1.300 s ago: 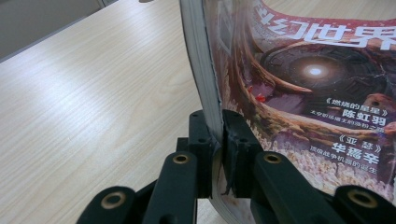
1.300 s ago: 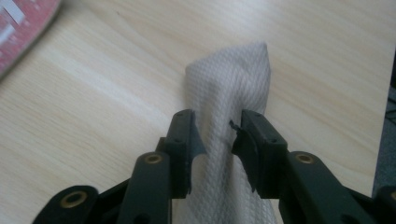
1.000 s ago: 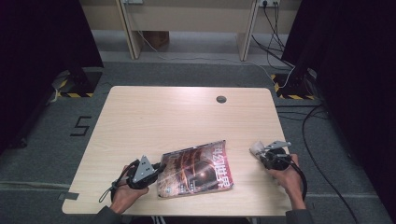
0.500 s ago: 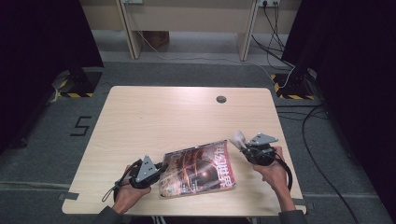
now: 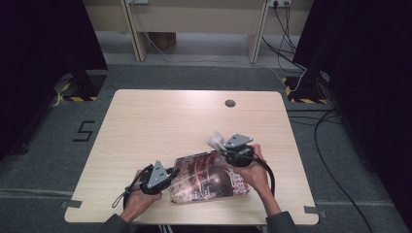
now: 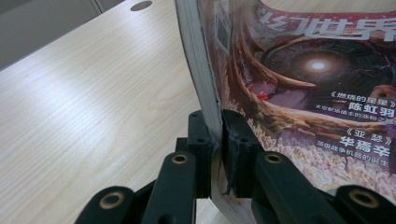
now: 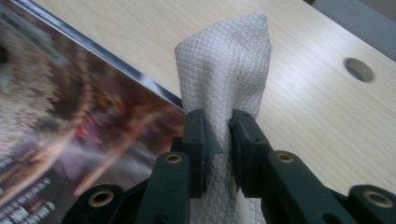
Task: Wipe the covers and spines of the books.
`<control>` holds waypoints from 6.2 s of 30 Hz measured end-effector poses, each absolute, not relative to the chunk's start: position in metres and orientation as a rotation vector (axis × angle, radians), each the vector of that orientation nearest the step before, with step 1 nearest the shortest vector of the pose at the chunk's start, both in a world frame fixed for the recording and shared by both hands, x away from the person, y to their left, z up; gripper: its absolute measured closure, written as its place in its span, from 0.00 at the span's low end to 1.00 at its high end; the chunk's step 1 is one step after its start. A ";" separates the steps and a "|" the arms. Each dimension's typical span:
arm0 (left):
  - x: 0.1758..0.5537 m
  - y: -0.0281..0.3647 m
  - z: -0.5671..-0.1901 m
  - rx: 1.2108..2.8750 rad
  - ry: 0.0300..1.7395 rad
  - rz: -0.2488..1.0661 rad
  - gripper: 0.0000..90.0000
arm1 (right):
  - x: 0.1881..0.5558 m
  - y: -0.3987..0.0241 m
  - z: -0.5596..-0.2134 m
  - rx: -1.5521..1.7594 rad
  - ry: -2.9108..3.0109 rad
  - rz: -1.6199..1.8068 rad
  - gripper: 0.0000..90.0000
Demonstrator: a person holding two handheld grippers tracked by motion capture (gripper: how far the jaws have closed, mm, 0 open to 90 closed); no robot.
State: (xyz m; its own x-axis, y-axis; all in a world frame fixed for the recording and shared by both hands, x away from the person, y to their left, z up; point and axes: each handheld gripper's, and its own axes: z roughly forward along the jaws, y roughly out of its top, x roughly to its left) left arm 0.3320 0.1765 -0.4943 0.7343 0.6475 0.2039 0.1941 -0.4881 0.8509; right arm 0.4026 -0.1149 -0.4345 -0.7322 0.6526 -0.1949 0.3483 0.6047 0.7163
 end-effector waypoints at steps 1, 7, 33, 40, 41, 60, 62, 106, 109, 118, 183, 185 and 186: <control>0.332 0.176 -0.494 2.045 0.633 0.650 0.91 | 0.403 -0.109 -0.435 0.784 2.396 0.934 0.86; 0.330 0.173 -0.495 2.053 0.624 0.688 0.90 | 0.397 -0.076 -0.437 0.703 2.411 0.905 0.86; 0.325 0.168 -0.491 2.058 0.584 0.757 0.89 | 0.358 -0.029 -0.412 0.452 2.395 0.952 0.86; 0.323 0.166 -0.490 2.067 0.561 0.783 0.90 | 0.343 -0.015 -0.404 0.352 2.386 0.953 0.86; 0.323 0.165 -0.490 2.068 0.561 0.785 0.89 | 0.345 -0.017 -0.404 0.354 2.391 0.952 0.86; 0.319 0.162 -0.488 2.084 0.526 0.836 0.89 | 0.343 -0.019 -0.402 0.330 2.388 0.899 0.86; 0.320 0.163 -0.488 2.085 0.532 0.827 0.89 | 0.349 -0.026 -0.406 0.375 2.389 0.872 0.86; 0.320 0.163 -0.488 2.090 0.533 0.824 0.88 | 0.367 -0.048 -0.417 0.479 2.417 0.841 0.85; 0.319 0.163 -0.487 2.082 0.535 0.827 0.88 | 0.370 -0.053 -0.418 0.494 2.414 0.841 0.85; 0.318 0.162 -0.487 2.091 0.523 0.835 0.88 | 0.342 -0.019 -0.401 0.317 2.405 0.922 0.85; 0.315 0.160 -0.482 2.107 0.473 0.871 0.86 | 0.414 -0.088 -0.437 0.532 2.462 0.577 0.85; 0.316 0.160 -0.482 2.107 0.473 0.871 0.86 | 0.421 -0.094 -0.442 0.567 2.467 0.554 0.85; 0.316 0.160 -0.482 2.108 0.473 0.870 0.86 | 0.424 -0.098 -0.444 0.584 2.470 0.538 0.85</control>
